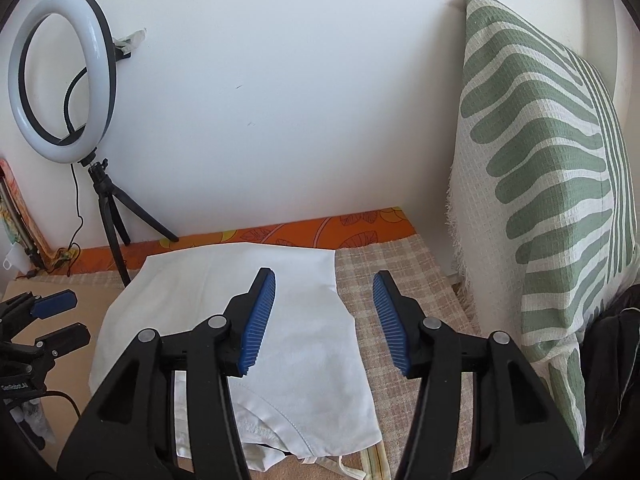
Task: Fold small clothes
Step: 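Open the right tool and withdraw it from the stacked shirt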
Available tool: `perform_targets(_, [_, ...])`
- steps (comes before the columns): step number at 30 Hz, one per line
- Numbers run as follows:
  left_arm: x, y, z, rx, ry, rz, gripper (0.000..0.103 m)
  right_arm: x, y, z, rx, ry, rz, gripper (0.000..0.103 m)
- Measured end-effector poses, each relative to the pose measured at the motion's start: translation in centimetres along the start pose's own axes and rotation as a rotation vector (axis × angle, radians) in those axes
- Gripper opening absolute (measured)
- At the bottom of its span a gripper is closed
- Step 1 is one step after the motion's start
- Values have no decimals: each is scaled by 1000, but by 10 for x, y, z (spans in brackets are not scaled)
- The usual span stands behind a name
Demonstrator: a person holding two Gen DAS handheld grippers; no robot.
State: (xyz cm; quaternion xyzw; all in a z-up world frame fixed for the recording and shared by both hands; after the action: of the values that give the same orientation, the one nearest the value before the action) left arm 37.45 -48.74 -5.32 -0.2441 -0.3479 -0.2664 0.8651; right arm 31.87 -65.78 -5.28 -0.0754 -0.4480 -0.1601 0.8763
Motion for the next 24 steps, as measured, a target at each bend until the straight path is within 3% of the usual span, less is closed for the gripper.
perform_targets(5, [-3, -4, 16, 24, -21, -20, 84, 2, 5, 16, 18, -5, -10, 57])
perform_targets(11, [-5, -13, 32, 34, -37, -40, 90, 1, 12, 32, 20, -24, -8, 61])
perform_targets(15, [-5, -20, 40, 31, -47, -46, 96, -2, 14, 43, 18, -33, -10, 77])
perform_targets(24, [-8, -31, 55, 36, -68, -57, 101, -2, 14, 69, 7, -70, -18, 90])
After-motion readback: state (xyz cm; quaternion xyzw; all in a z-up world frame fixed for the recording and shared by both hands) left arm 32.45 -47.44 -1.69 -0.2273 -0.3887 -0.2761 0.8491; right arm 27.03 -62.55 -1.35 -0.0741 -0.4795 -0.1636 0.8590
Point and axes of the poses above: each gripper's, at about its wrist camera, not at the fingertips, and z roughly against the way its jaws point, y to its left, x to its top, the point moved 8 cm from there along -z, roughly the way its jaws point, and after that the axes turned 5 degrees about -x, right-handed, at the moved point
